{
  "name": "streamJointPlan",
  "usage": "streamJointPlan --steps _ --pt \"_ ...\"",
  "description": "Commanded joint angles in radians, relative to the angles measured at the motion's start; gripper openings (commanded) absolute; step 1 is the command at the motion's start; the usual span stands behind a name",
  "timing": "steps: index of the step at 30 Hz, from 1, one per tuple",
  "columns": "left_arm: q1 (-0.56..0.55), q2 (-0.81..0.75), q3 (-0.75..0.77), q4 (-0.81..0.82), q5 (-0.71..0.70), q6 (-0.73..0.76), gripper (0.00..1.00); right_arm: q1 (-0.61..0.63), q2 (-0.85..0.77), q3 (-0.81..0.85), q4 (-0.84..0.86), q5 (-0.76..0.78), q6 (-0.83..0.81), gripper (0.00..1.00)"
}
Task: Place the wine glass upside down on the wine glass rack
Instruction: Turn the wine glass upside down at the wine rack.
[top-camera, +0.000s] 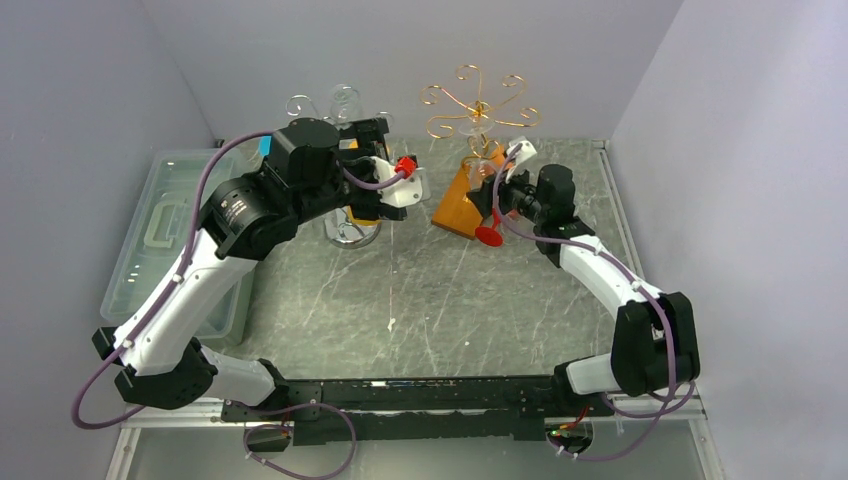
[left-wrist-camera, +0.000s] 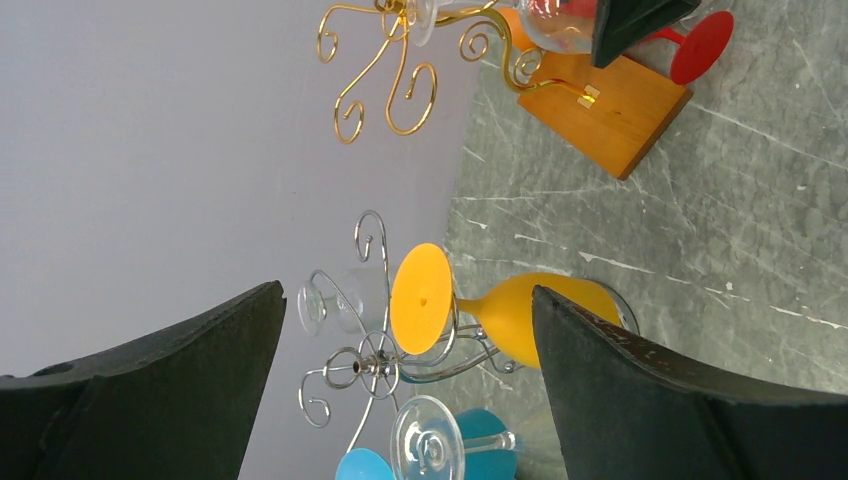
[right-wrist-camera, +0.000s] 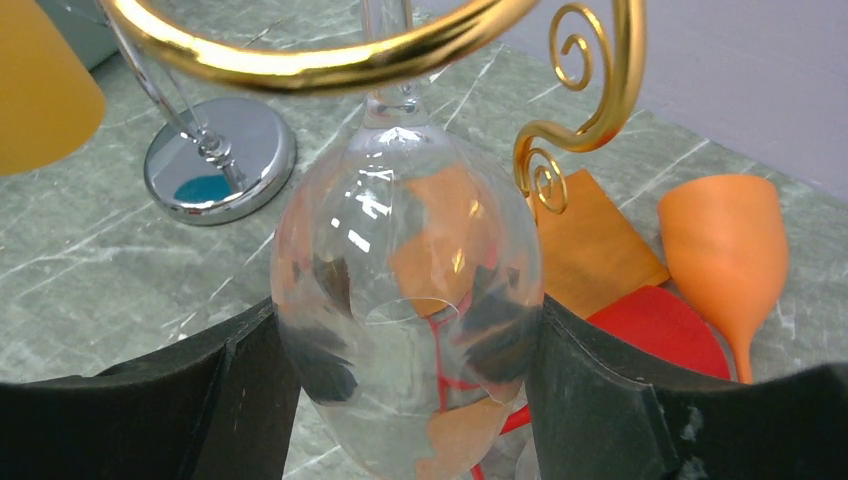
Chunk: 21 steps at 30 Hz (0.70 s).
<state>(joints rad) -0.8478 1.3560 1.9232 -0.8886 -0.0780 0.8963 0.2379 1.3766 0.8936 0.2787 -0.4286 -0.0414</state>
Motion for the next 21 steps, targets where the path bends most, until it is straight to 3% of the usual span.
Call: streamJointPlan --steps 1,21 --pt "-0.002 -0.023 -0.006 0.011 -0.017 0.005 0.99 0.012 -0.059 -0.019 0.099 -0.024 -0.042 0.57" --pt "-0.004 0.001 0.005 0.012 -0.042 0.004 0.99 0.014 -0.177 -0.219 0.309 0.062 0.025 0.57"
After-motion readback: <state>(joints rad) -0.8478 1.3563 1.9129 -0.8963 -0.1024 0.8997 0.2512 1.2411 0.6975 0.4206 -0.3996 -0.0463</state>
